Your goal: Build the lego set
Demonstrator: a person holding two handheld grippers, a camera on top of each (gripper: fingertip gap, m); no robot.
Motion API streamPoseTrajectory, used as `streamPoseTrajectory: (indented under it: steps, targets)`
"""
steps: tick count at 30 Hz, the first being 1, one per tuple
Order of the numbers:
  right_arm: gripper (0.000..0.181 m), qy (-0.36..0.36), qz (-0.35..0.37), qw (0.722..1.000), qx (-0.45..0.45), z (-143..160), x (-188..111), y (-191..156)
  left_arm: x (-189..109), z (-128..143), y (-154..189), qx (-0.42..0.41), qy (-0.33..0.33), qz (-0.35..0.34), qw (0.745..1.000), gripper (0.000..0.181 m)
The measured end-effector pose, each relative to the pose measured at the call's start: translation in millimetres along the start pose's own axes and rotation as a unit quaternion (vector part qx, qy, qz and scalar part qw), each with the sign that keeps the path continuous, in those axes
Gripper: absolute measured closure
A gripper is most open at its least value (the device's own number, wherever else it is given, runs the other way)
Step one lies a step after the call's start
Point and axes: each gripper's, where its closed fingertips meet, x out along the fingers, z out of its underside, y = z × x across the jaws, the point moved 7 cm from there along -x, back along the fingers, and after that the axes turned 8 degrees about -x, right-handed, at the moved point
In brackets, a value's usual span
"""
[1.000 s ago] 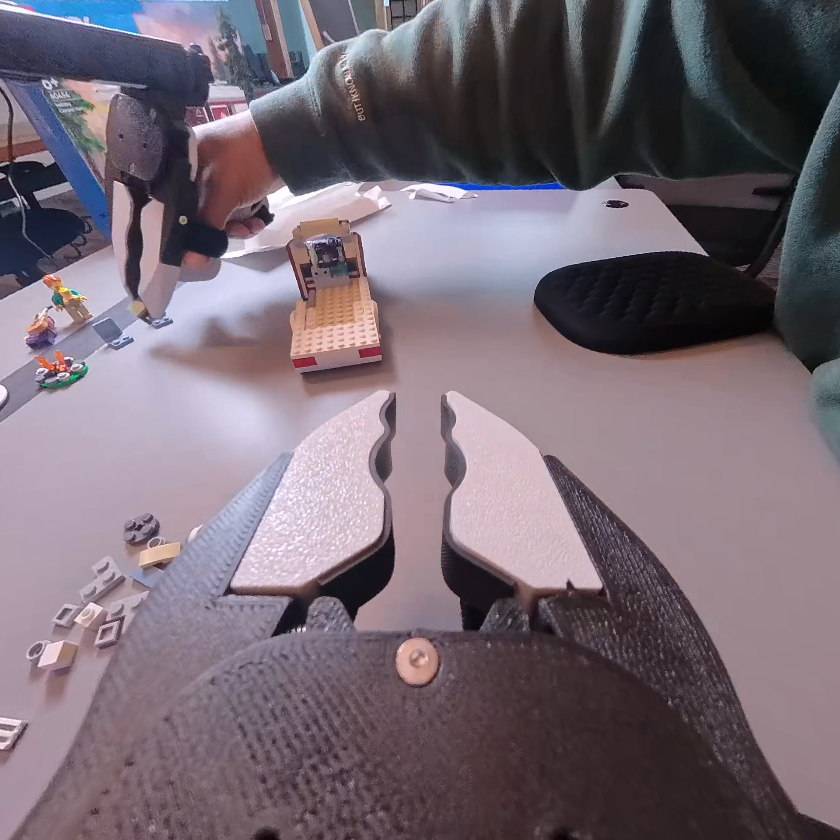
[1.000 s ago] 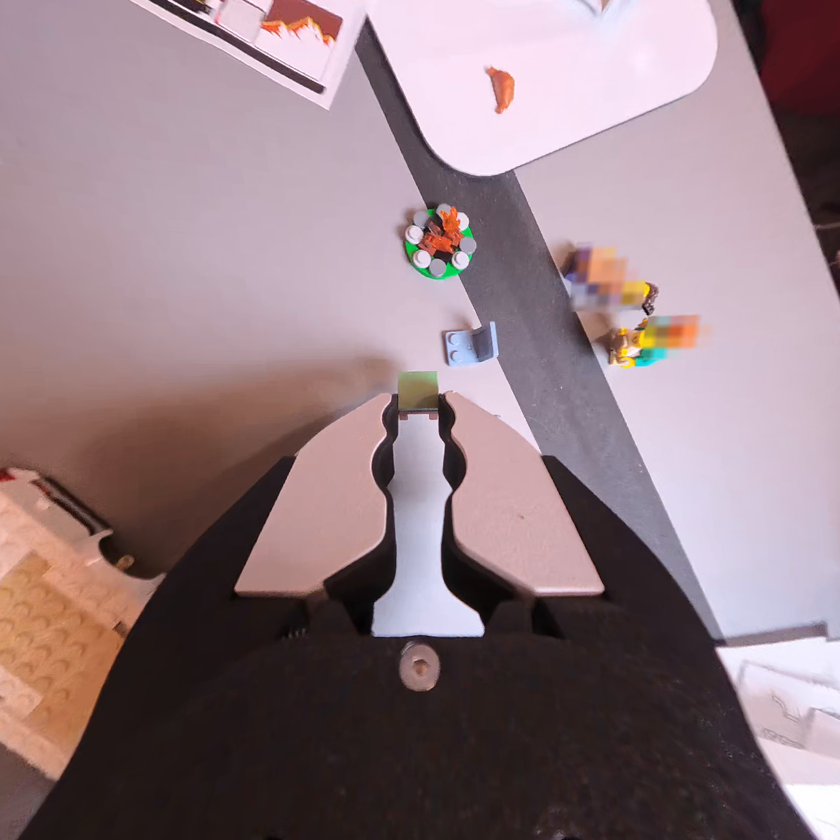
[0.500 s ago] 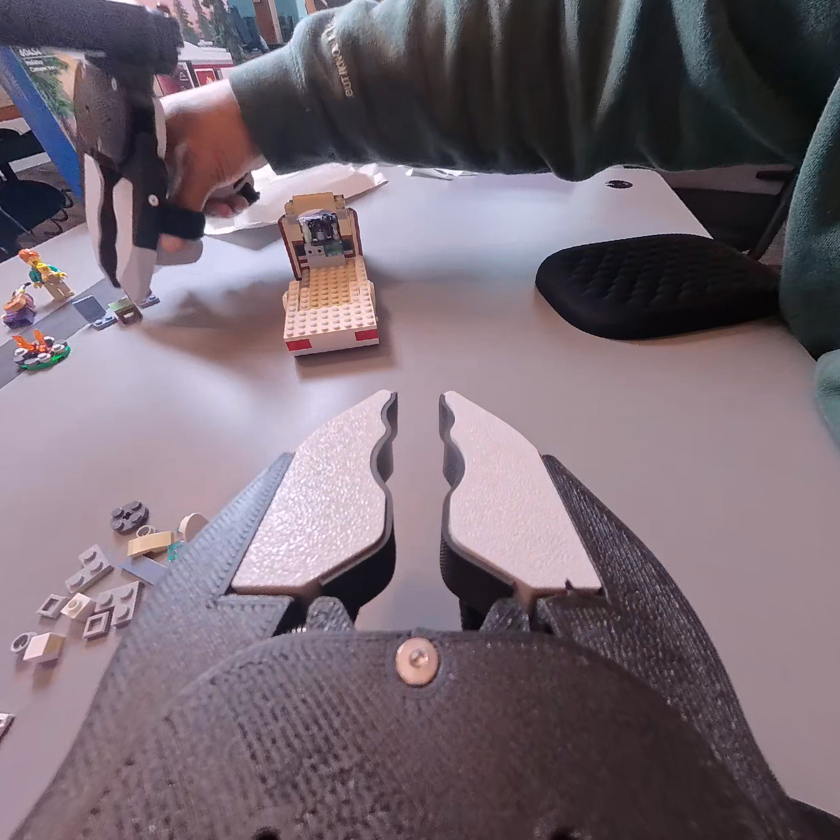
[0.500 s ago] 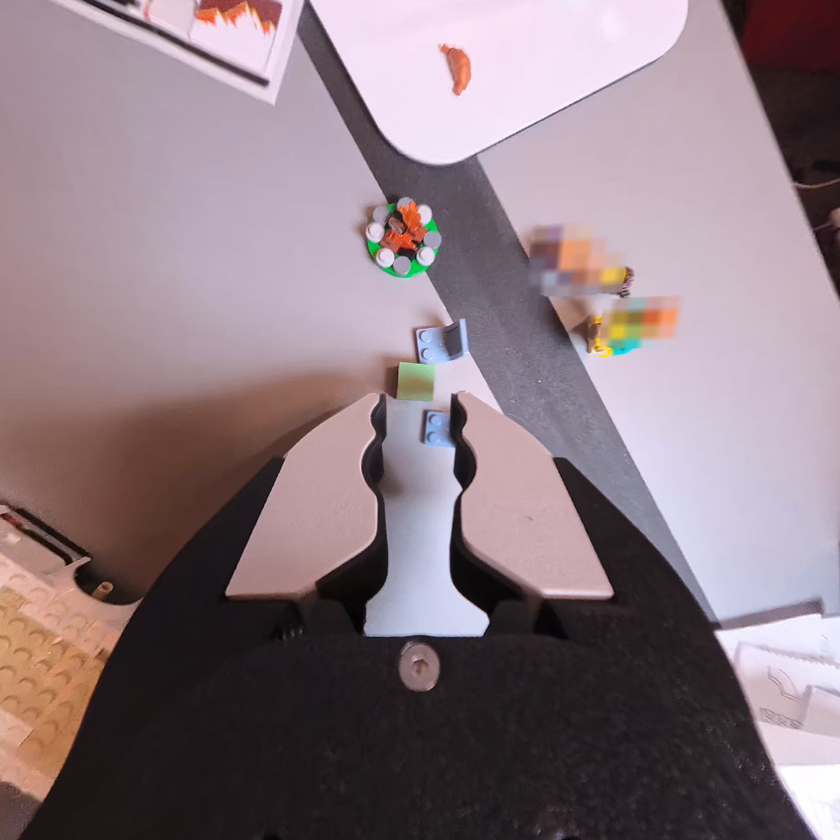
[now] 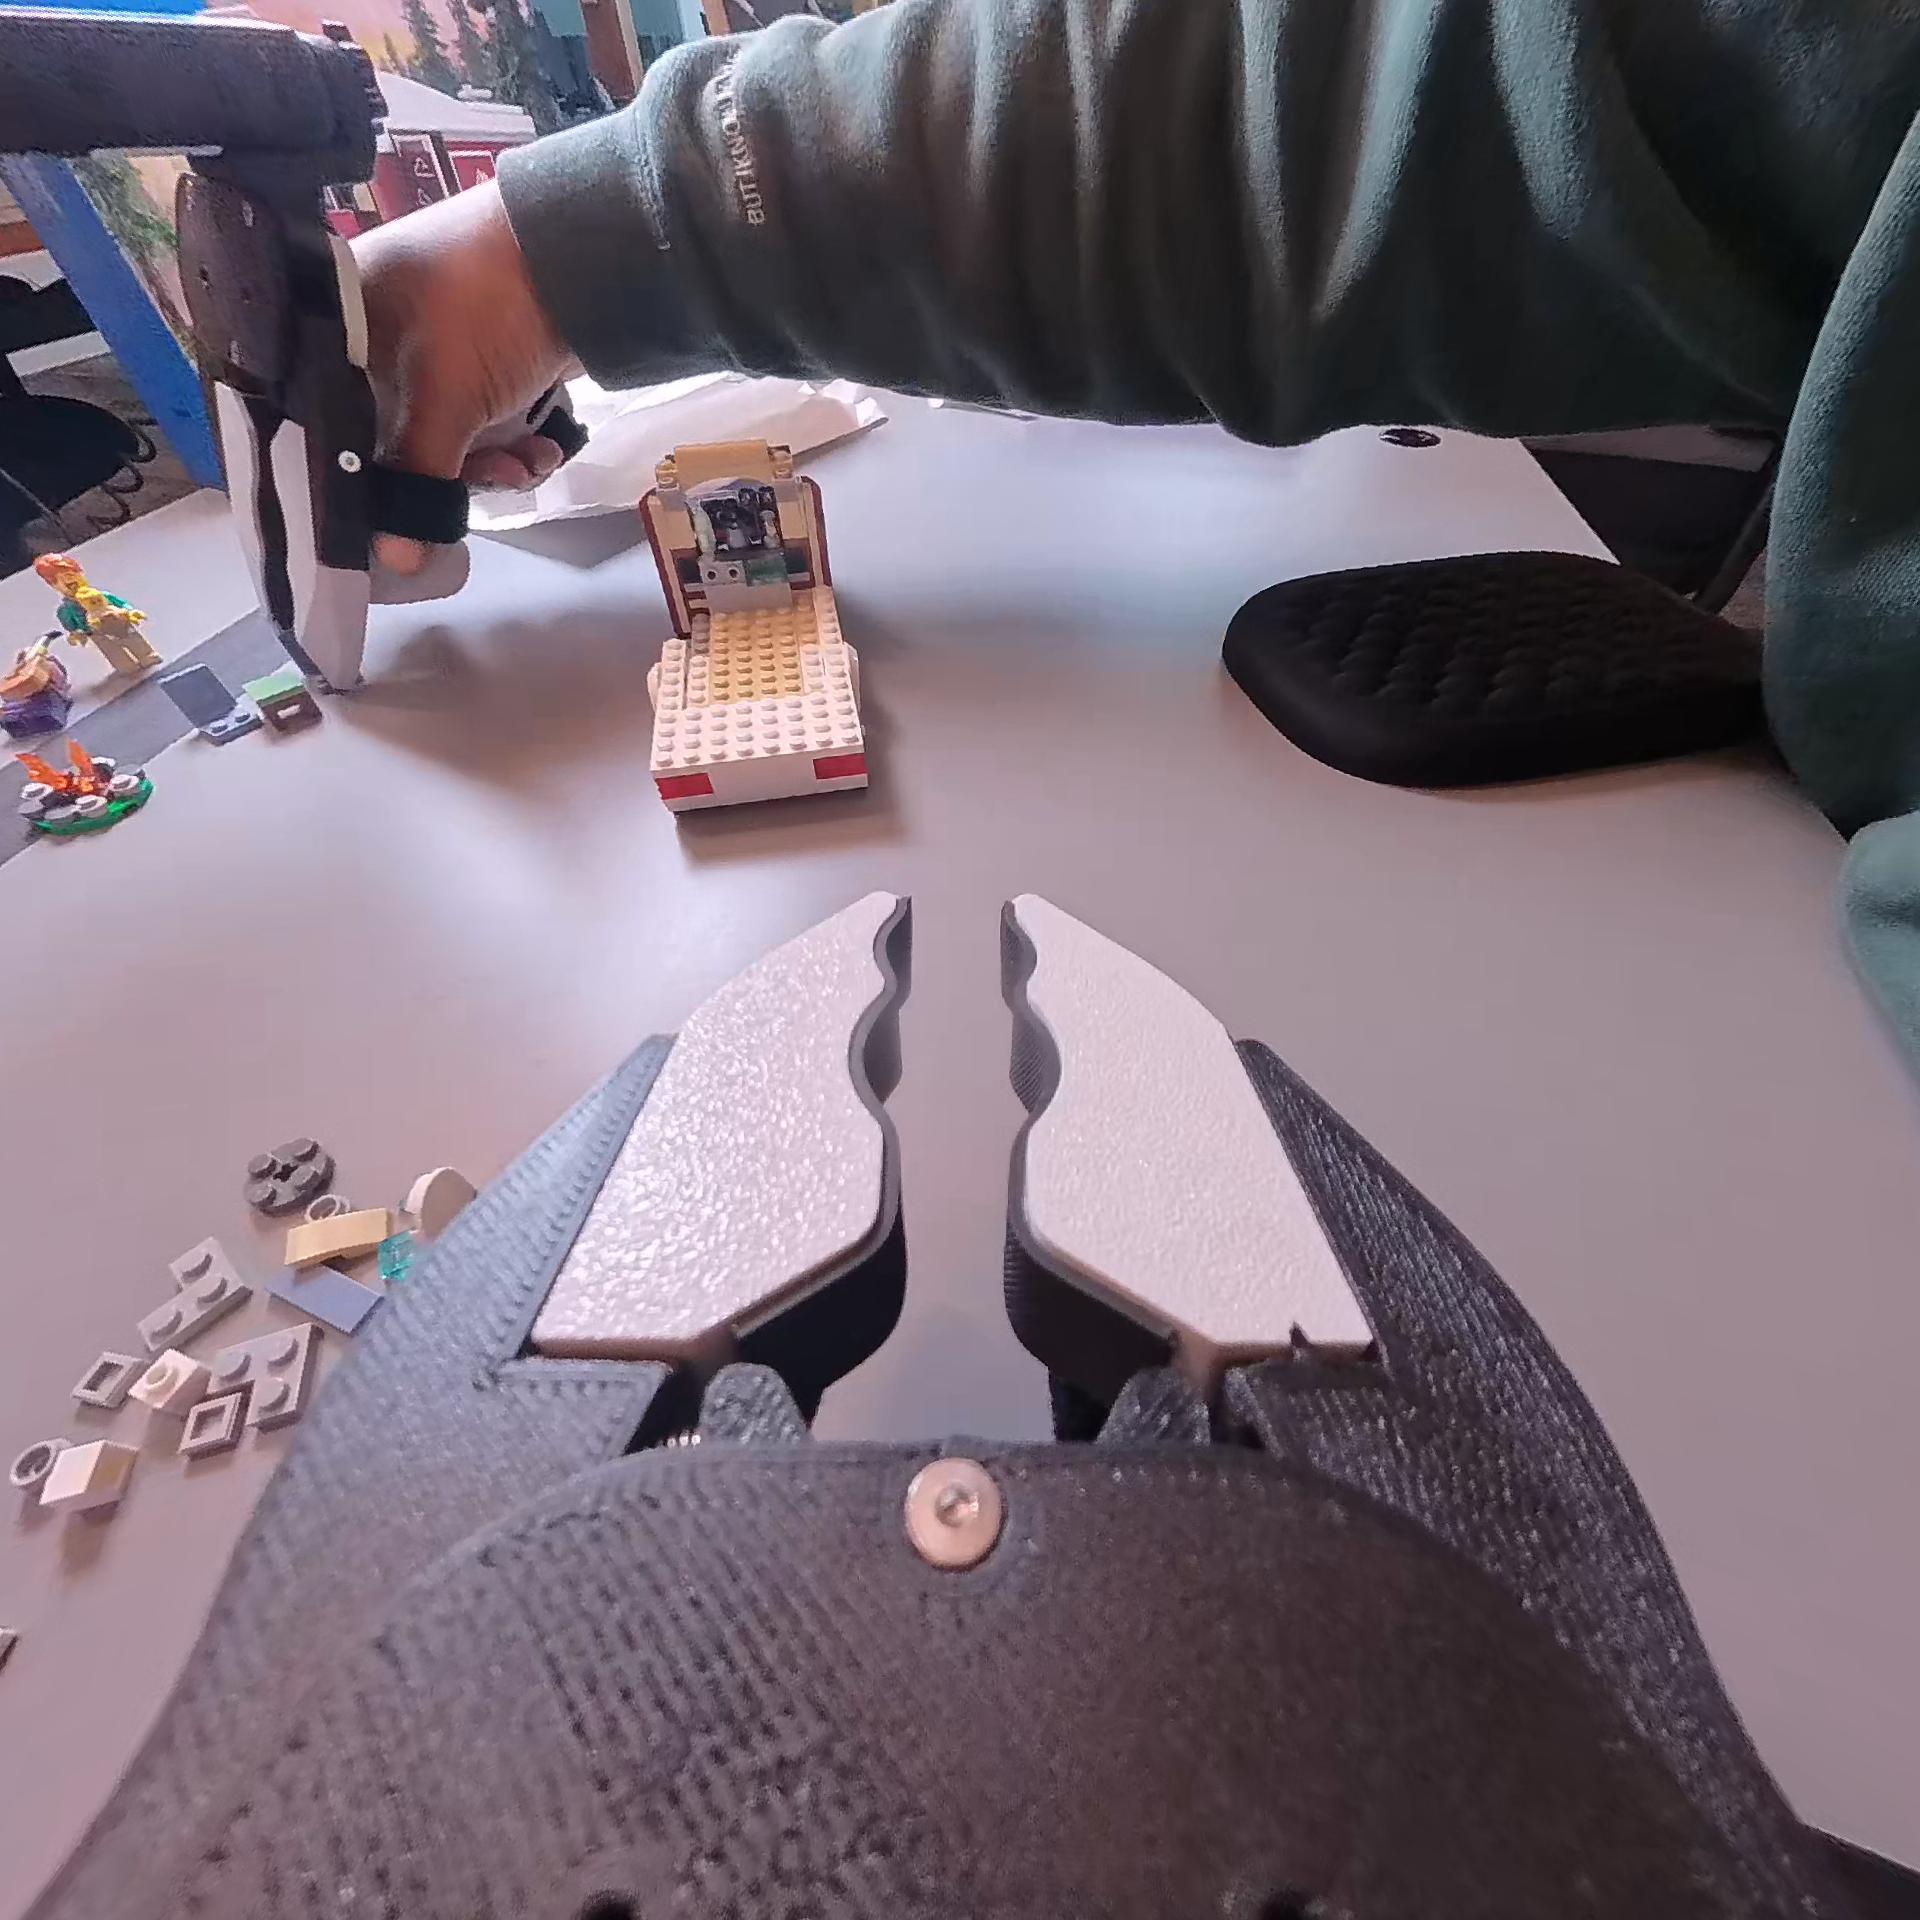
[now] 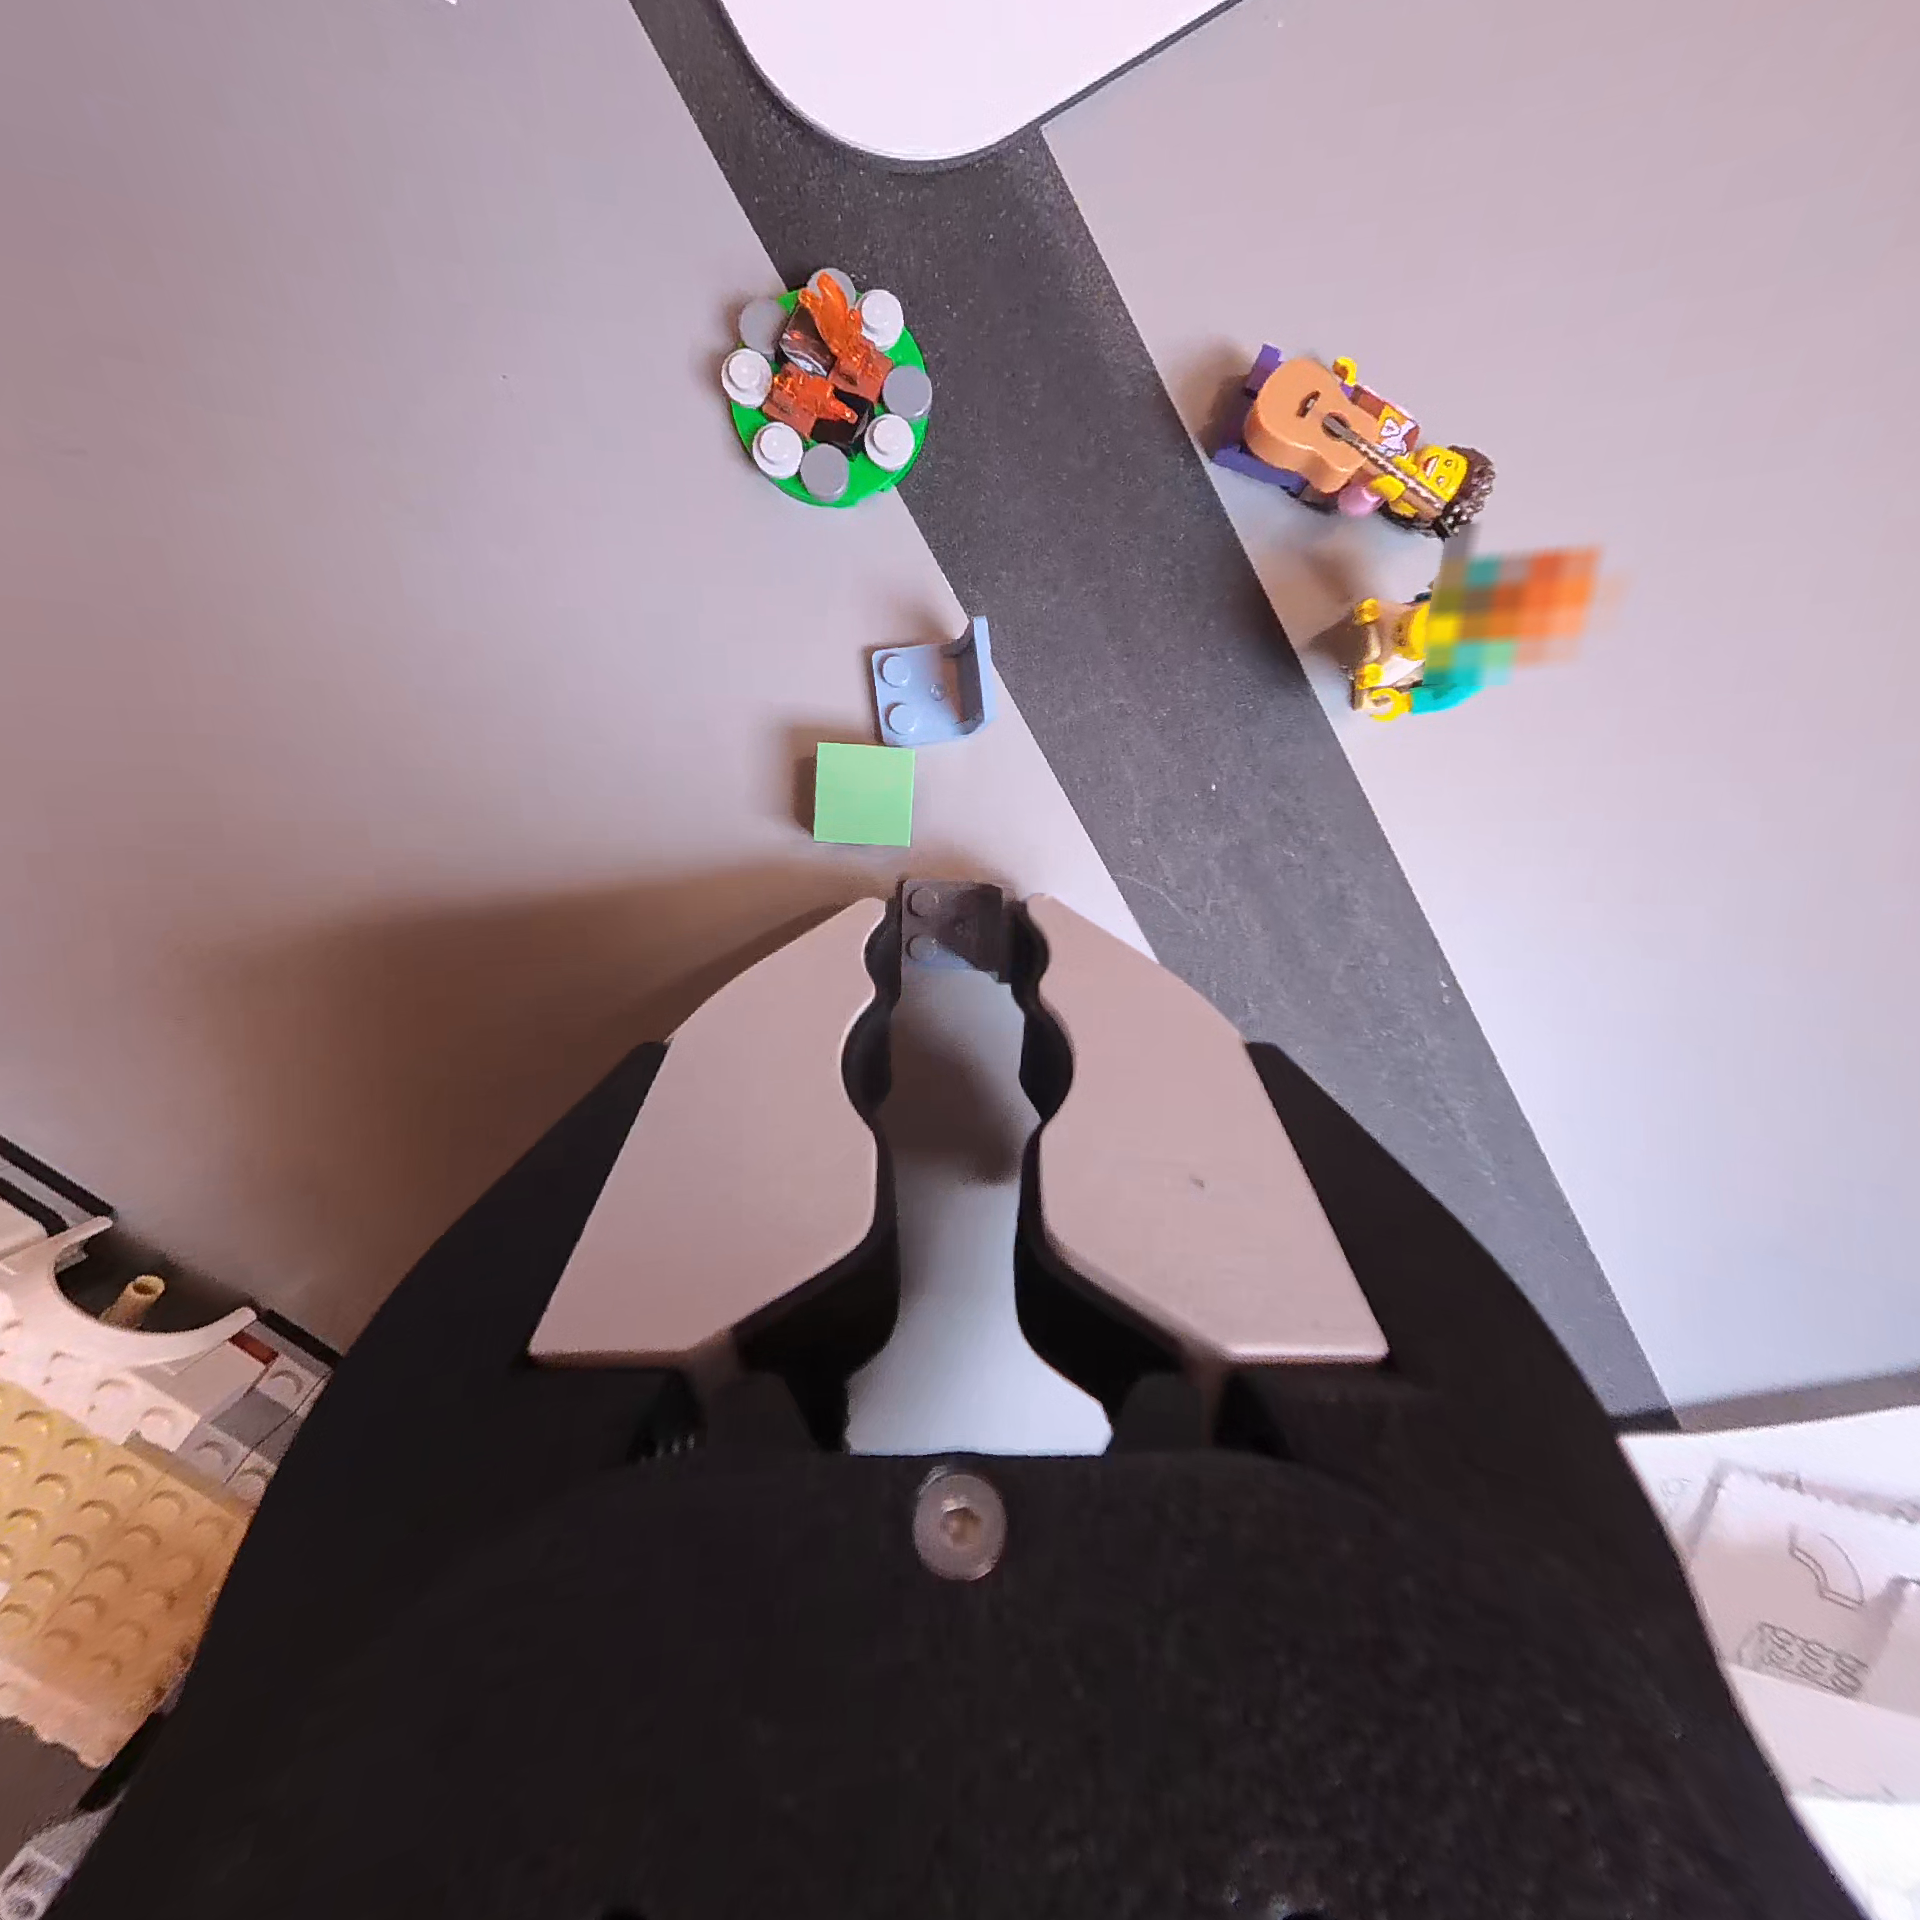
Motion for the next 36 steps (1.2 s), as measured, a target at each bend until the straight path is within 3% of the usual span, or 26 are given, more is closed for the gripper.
streamPoseTrajectory:
  steps: [5, 10, 13, 17, 21, 28, 32, 36]
  targets:
    - [0.162, -0.026, -0.003, 1.000, 0.011, 12, -7, -3, 0, 0, 0, -0.001, 0.000, 0.001, 1.000, 0.165]
    - [0.142, 0.005, 0.012, 1.000, 0.013, 8, -15, -2, 0, 0, 0, 0.000, -0.001, 0.000, 1.000, 0.165]
    - [0.142, 0.015, -0.002, 1.000, 0.008, -7, -18, -3, 0, 0, 0, 0.000, -0.002, 0.000, 1.000, 0.166]
    - [0.144, -0.022, -0.015, 1.000, -0.015, -21, -6, -5, 0, 0, 0, -0.002, -0.001, 0.001, 1.000, 0.166]
    - [0.164, -0.055, -0.024, 0.998, -0.025, -27, 4, -9, 0, 0, 0, -0.002, -0.002, 0.002, 1.000, 0.166]
    - [0.164, -0.081, -0.024, 0.996, -0.040, -16, -2, -8, 0, 0, -1, -0.006, -0.002, 0.005, 1.000, 0.167]
    - [0.146, -0.072, -0.021, 0.996, -0.043, -17, -6, -6, 0, 0, 0, -0.004, -0.002, 0.004, 1.000, 0.167]
    - [0.146, -0.048, -0.014, 0.998, -0.041, -30, -10, 0, 0, 0, 0, -0.006, -0.002, 0.006, 1.000, 0.167]
